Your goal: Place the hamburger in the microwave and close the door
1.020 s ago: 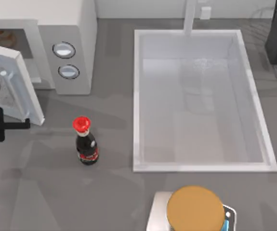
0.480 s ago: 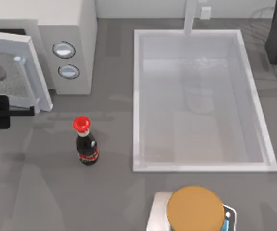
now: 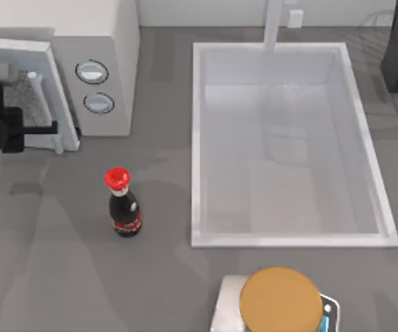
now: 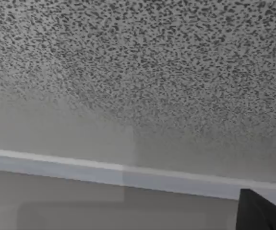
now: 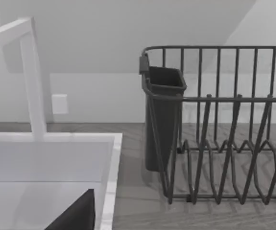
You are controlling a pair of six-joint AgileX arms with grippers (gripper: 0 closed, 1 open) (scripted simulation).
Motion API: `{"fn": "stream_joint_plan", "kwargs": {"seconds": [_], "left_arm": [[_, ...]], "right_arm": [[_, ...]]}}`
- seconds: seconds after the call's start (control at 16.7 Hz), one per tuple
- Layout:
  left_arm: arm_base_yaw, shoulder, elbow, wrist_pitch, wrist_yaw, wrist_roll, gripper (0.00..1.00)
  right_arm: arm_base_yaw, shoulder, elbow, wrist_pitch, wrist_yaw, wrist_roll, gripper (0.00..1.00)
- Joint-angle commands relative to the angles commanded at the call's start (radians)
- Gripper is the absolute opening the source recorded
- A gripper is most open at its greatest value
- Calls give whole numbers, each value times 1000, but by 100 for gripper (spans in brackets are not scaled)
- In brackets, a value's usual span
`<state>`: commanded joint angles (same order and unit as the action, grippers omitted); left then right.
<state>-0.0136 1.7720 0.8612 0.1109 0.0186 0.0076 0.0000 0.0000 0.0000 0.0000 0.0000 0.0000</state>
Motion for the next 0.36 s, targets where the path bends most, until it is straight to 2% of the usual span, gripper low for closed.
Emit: {"fn": "stream_joint_plan", "kwargs": {"seconds": [0.18, 0.36], "left_arm": [[-2, 112, 133, -11, -1, -1, 0], [-2, 150, 173, -13, -2, -2, 0]], "right_arm": [[0, 0, 0, 0, 0, 0, 100], [0, 0, 0, 0, 0, 0, 100]]}}
